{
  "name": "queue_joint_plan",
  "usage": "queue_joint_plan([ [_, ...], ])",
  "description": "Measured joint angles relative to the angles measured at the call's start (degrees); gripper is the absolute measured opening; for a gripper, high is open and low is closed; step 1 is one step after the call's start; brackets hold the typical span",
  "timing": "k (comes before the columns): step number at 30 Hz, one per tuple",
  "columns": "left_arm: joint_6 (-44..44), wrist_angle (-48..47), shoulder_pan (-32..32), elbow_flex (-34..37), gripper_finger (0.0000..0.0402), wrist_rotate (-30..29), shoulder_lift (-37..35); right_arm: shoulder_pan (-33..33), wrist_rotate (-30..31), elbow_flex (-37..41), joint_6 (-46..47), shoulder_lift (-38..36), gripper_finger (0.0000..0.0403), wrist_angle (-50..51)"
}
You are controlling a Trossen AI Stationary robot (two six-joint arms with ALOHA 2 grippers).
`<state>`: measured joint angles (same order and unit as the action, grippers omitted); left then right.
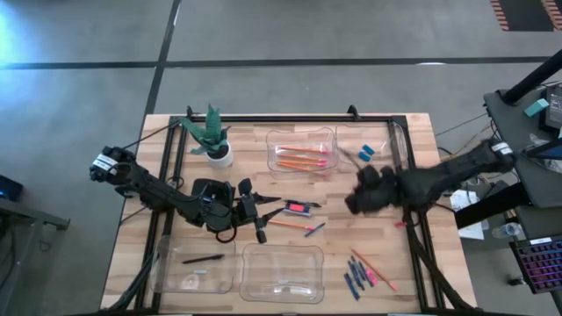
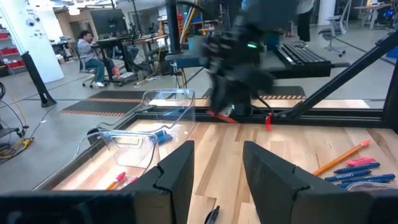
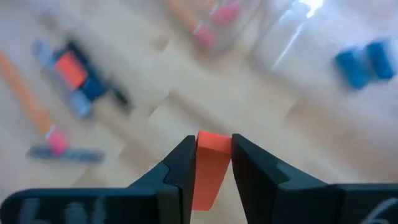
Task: Sort crayons/erasers/pens/pencils in bins
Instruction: Put the orange eraser into the top right transparent bin
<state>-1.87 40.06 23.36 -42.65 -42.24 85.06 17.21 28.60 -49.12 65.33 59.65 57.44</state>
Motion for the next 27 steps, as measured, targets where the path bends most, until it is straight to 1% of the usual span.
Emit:
queue_joint_plan([
  [4,0.0,0.0,0.0,0.0,0.0125,0.0,0.0,-13.5,0.1,0.0,-11.2,-4.2,0.0089,0.2],
  [7,0.0,0.0,0.0,0.0,0.0125,0.0,0.0,-24.4,0.1,0.0,-17.8,-6.0,0.009,0.1],
  [11,0.0,0.0,0.0,0.0,0.0125,0.0,0.0,-37.4,0.1,0.3,-25.1,-6.0,0.009,-0.7],
  [15,0.0,0.0,0.0,0.0,0.0125,0.0,0.0,-46.9,-0.1,1.3,-31.0,-3.7,0.0091,-2.8],
  [17,0.0,0.0,0.0,0.0,0.0125,0.0,0.0,-50.2,-1.0,1.9,-32.9,-2.4,0.0091,-4.4],
  [20,0.0,0.0,0.0,0.0,0.0125,0.0,0.0,-53.4,-4.2,3.1,-35.7,-0.5,0.0091,-7.4],
  [23,0.0,0.0,0.0,0.0,0.0125,0.0,0.0,-54.8,-5.8,4.5,-36.4,1.3,0.0091,-8.9],
  [27,0.0,0.0,0.0,0.0,0.0125,0.0,0.0,-55.3,-6.1,5.5,-36.9,3.6,0.0091,-8.9],
])
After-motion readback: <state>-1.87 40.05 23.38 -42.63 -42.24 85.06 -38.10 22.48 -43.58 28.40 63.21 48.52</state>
